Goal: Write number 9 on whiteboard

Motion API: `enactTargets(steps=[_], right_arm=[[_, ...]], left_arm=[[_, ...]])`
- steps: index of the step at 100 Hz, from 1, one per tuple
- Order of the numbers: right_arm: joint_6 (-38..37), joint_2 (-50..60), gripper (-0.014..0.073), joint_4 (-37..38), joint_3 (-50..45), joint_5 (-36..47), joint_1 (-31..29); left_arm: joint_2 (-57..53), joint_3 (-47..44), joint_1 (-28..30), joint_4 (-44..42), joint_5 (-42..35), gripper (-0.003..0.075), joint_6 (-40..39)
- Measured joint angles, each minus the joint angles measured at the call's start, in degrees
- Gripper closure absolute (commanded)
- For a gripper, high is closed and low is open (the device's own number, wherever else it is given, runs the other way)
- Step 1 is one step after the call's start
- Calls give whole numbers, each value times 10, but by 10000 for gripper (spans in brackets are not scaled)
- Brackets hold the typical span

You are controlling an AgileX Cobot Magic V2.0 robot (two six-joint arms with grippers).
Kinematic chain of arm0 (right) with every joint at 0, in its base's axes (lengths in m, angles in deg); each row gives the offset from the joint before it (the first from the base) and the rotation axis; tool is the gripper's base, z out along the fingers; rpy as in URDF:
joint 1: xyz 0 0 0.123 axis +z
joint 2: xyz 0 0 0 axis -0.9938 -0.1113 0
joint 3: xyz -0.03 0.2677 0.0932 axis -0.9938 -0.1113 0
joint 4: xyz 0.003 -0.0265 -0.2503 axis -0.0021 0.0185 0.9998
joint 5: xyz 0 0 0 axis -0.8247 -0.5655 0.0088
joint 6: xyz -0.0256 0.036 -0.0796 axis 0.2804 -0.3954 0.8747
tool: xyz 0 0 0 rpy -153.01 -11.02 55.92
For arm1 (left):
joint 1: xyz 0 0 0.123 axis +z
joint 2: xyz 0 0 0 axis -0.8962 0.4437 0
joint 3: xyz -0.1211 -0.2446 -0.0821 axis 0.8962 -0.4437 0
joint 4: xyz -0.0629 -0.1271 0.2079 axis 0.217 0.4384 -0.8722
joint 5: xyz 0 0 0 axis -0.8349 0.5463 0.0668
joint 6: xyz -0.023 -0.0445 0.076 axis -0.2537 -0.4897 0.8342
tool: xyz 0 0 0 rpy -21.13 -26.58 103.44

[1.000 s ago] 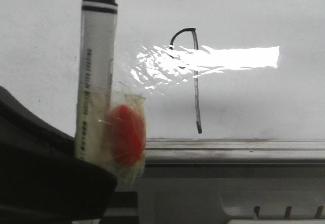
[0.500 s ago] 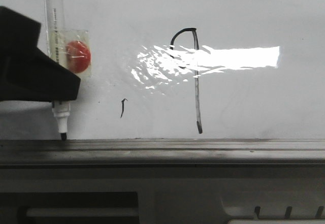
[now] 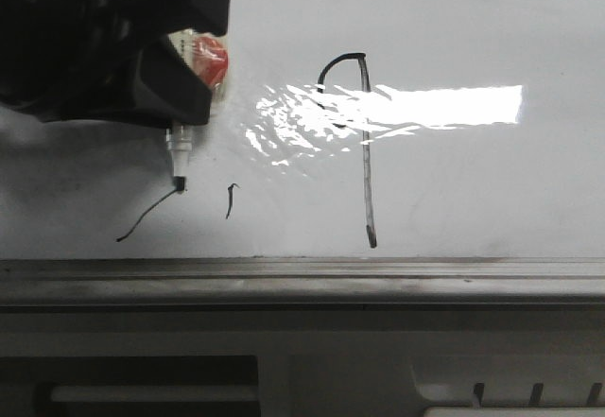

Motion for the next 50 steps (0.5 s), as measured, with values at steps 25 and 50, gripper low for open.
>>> enactTargets(steps=[25, 50], right_arm=[[0, 0, 663, 0, 0, -5, 0], [0, 0, 663, 0, 0, -8, 0]], left_arm=[[17, 14, -4, 0, -11, 736, 0], [19, 16, -5, 0, -15, 400, 0]])
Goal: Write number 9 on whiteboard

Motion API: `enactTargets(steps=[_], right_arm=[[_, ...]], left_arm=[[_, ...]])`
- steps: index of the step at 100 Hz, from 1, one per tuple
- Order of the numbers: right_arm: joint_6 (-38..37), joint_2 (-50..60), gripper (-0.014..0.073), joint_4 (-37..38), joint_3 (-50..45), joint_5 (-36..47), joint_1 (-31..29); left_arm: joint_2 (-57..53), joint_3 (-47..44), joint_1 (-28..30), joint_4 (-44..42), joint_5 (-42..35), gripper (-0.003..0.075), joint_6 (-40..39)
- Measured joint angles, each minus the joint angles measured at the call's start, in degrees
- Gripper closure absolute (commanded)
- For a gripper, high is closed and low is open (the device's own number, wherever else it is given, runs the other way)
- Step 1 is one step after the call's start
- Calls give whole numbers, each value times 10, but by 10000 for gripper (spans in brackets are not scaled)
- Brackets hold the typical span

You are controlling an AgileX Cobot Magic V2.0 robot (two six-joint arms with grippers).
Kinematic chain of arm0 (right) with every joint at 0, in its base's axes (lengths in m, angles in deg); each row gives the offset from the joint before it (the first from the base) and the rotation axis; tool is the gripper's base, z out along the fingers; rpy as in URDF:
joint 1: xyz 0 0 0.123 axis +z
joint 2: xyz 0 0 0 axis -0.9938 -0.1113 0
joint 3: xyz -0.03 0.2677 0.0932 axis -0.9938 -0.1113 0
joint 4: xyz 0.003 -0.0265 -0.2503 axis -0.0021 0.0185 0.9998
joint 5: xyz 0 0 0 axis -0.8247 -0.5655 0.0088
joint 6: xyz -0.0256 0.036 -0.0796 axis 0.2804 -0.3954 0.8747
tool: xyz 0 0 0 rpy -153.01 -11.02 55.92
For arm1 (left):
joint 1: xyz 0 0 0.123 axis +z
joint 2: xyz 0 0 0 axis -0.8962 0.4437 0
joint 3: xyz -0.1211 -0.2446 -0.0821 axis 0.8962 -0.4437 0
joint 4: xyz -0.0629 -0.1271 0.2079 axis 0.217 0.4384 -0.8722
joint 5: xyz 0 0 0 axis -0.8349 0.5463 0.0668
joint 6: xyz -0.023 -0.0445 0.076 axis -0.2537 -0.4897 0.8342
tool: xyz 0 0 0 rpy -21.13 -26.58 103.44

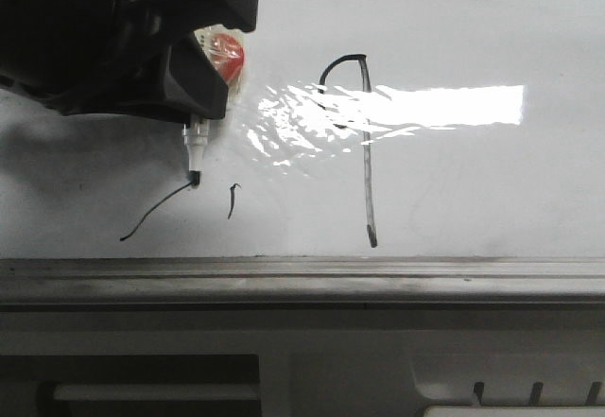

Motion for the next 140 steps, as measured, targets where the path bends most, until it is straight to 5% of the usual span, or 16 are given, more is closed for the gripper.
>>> enactTargets(steps=[23, 55, 69, 82, 140], right_arm=[[0, 0, 662, 0, 0, 0, 0], [0, 33, 635, 1, -69, -2, -32], [0, 91, 635, -1, -141, 16, -79], [0, 136, 635, -3, -180, 50, -114], [0, 149, 635, -6, -193, 60, -119]], left_arm=[[0, 3, -4, 0, 16, 235, 0], [-116, -49, -41, 0, -81, 252, 37], [-235, -116, -91, 0, -104, 412, 57], [-326, -176, -117, 0, -111, 738, 59], [-421, -215, -122, 0, -115, 741, 61]])
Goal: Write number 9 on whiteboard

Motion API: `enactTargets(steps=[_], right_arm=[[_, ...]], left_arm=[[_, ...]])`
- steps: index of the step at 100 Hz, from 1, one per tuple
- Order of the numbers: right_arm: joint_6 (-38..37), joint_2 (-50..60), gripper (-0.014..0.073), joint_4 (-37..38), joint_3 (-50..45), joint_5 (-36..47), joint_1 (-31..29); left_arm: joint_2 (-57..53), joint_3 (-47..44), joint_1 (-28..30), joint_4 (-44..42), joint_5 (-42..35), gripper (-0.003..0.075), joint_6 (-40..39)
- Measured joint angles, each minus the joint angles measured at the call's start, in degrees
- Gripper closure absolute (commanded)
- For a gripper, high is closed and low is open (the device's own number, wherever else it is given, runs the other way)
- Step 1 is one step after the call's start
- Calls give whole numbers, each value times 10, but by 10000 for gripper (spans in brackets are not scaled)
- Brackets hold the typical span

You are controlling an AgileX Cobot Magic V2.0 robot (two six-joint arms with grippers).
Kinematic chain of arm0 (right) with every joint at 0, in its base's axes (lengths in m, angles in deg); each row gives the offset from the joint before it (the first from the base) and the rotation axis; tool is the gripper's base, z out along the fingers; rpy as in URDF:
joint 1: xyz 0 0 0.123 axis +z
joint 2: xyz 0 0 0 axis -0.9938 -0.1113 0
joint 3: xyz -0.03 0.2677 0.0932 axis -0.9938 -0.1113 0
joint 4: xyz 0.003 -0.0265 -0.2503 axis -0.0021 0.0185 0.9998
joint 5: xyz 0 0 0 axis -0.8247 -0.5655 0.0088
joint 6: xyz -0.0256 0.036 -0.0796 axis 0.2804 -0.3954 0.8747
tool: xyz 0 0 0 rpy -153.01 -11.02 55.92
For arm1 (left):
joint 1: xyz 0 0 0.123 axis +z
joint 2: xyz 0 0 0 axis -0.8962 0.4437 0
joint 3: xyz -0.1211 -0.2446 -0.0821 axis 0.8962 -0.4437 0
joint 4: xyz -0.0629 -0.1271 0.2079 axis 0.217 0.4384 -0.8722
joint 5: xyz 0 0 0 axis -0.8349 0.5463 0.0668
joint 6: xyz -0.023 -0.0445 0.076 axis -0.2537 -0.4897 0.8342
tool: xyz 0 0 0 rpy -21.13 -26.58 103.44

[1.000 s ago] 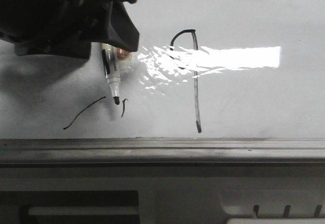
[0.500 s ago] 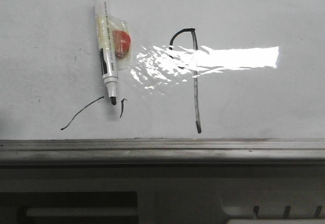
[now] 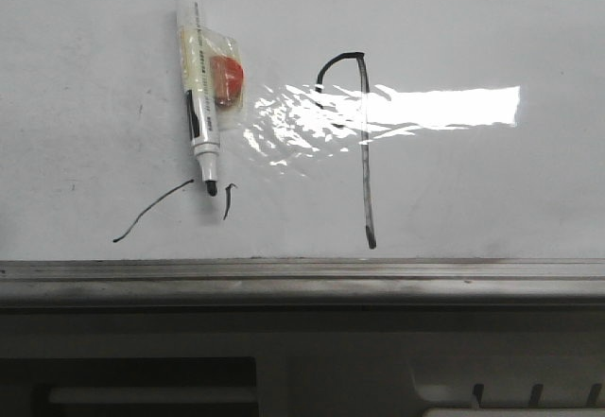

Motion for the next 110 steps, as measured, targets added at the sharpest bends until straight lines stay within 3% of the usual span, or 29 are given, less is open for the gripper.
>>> enactTargets(steps=[11, 23, 34, 46, 70, 86, 98, 110], right_arm=[[0, 0, 635, 0, 0, 0, 0], [0, 0, 635, 0, 0, 0, 0], [0, 1, 635, 0, 0, 1, 0], [0, 1, 635, 0, 0, 1, 0], [0, 1, 635, -1, 0, 1, 0], [0, 2, 635, -1, 0, 2, 0], [0, 2, 635, -1, 0, 2, 0], [0, 2, 635, -1, 0, 2, 0]], left_arm=[[0, 0, 0, 0, -13, 740, 4], [-5, -15, 3, -43, -101, 740, 10], [-21, -60, 37, -166, -171, 740, -18], [-62, -125, 131, -351, -165, 740, -173], [-205, -201, 379, -741, 59, 740, -472], [-272, -201, 526, -882, 214, 740, -657], [-289, -201, 568, -933, 336, 740, -752], [-295, -201, 572, -964, 426, 740, -785]])
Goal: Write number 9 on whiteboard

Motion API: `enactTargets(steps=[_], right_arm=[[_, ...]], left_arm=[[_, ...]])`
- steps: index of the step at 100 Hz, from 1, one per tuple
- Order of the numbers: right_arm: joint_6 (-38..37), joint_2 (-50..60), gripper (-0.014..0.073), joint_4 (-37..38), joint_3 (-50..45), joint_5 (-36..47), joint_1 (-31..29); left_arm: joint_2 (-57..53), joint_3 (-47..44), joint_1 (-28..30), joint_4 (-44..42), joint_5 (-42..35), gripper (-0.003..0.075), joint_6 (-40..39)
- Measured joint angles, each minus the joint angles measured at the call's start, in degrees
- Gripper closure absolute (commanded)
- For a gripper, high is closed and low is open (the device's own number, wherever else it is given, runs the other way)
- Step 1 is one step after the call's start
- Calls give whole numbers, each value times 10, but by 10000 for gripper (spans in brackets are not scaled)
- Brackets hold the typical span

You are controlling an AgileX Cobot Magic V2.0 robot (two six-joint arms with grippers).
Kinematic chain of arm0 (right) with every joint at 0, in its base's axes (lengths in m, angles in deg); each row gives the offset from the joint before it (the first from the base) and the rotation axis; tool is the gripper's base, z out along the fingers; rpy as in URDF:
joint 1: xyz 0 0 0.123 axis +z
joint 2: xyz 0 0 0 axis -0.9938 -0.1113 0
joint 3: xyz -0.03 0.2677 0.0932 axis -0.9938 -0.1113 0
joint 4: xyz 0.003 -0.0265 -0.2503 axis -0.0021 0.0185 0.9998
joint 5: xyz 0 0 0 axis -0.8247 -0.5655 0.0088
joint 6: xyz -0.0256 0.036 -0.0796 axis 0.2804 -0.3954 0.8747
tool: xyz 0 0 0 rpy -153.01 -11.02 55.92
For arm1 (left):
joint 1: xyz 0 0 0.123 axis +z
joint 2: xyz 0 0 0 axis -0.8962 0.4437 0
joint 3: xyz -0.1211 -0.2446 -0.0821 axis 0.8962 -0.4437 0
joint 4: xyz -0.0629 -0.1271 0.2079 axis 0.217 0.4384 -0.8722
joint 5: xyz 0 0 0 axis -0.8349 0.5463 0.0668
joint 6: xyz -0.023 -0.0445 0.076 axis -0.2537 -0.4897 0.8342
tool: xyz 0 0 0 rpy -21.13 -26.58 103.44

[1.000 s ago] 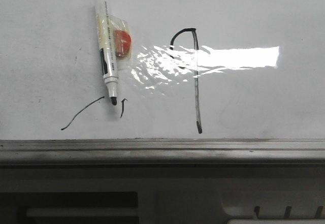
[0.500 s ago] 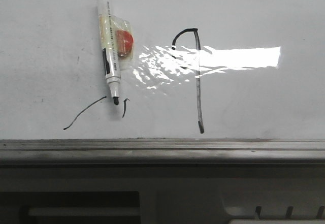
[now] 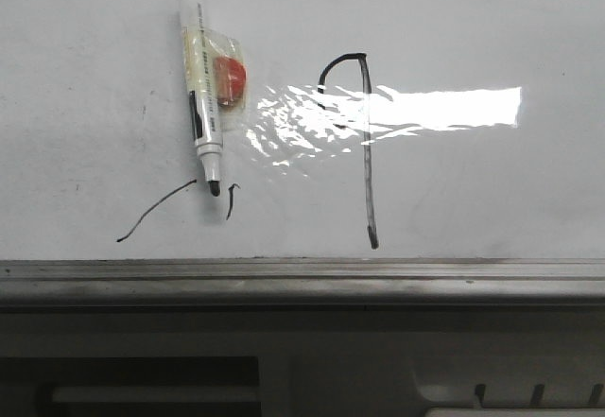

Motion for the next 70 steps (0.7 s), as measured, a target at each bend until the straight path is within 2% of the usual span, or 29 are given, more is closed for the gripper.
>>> enactTargets(steps=[19, 70], right_arm=[[0, 0, 635, 0, 0, 0, 0], [0, 0, 635, 0, 0, 0, 0]], left_arm=[[-20, 0, 2, -10, 33, 740, -7], [-31, 0, 2, -12, 34, 740, -10]])
